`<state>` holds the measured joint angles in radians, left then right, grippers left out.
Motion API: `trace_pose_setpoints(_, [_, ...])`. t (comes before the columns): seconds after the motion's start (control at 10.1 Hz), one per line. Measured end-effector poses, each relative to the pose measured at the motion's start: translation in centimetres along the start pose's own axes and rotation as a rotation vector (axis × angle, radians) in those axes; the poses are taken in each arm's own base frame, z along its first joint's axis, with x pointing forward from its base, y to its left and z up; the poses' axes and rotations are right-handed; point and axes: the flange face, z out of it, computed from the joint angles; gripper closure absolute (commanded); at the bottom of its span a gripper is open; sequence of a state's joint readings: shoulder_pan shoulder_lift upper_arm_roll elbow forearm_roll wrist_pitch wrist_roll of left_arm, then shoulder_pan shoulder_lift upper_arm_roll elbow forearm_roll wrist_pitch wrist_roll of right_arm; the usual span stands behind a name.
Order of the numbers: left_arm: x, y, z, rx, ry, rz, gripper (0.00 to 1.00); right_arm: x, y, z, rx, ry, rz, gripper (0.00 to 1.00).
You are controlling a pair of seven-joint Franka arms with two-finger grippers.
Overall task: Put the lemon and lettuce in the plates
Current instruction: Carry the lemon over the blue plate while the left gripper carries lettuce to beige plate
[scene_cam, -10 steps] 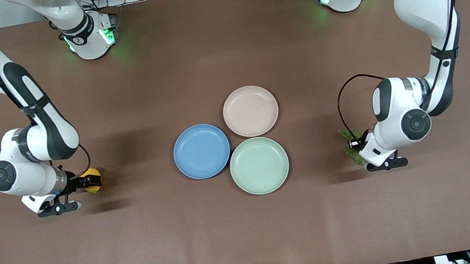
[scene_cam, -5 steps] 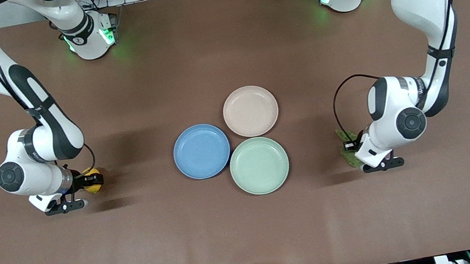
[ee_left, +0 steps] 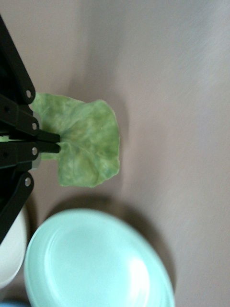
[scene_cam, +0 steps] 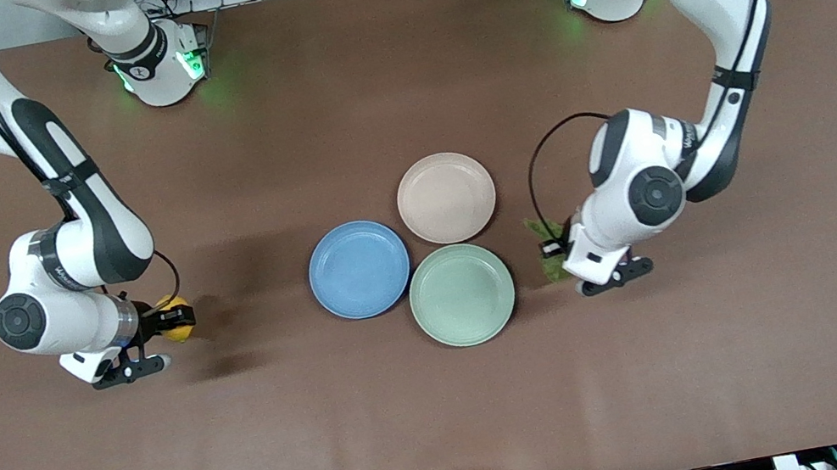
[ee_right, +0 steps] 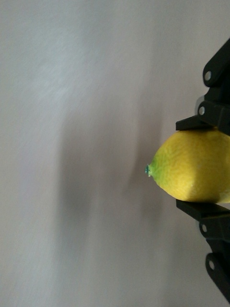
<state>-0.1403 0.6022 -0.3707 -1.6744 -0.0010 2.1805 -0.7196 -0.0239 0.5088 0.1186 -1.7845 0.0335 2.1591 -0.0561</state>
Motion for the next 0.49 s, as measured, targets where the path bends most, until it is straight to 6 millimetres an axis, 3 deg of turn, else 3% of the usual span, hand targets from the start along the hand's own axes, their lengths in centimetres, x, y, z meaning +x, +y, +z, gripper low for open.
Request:
trace_pose_setpoints(0.2, [-3.6, 3.9, -0.9, -0.024, -0.018, -0.065, 1.00, 1.0, -6.9, -1.9, 0.035, 0.028, 0.058, 1.00])
trace_pose_setpoints(0.49, [-9.1, 9.2, 0.2, -0.011, -0.033, -0.151, 1.00, 1.5, -19.0, -0.6, 0.072, 0.023, 0.201, 1.00])
